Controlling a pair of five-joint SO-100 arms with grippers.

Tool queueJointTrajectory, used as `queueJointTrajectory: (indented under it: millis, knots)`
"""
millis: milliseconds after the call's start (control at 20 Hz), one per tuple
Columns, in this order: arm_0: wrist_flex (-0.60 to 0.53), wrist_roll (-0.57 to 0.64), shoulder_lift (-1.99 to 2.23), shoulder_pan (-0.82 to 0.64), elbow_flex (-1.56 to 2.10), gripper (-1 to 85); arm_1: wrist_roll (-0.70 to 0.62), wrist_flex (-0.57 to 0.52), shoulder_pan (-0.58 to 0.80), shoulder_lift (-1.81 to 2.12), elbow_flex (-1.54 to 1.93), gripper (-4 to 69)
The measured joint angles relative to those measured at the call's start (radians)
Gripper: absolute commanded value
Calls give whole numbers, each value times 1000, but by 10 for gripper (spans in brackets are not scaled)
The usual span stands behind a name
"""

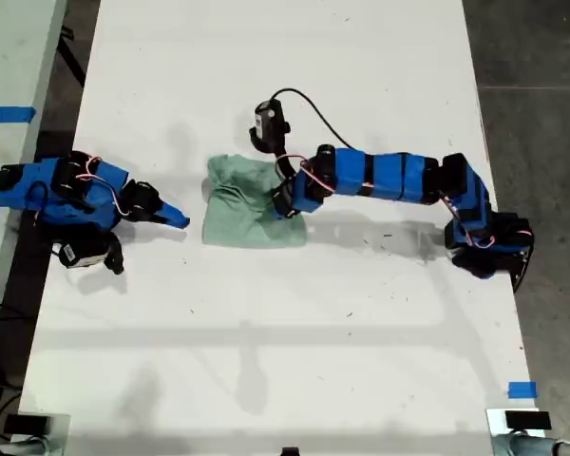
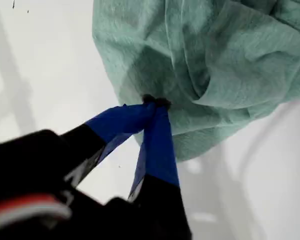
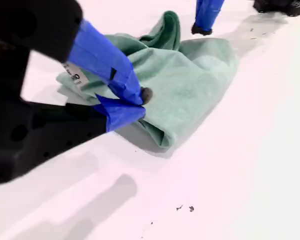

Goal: Fold tshirt

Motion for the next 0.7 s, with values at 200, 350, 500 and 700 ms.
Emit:
queueJointTrajectory:
  millis: [200,350,500,700]
  knots:
    - [0,5,23,-12,0,58,-6,-49,11,-52,0,-13]
    - [21,5,40,-15,-2,81,-43,-104,58,-97,0,-13]
    - [29,5,40,-15,-2,87,-109,-133,196,-101,0,-13]
    - [29,5,41,-15,-2,153,-179,-133,448,0,0,-13]
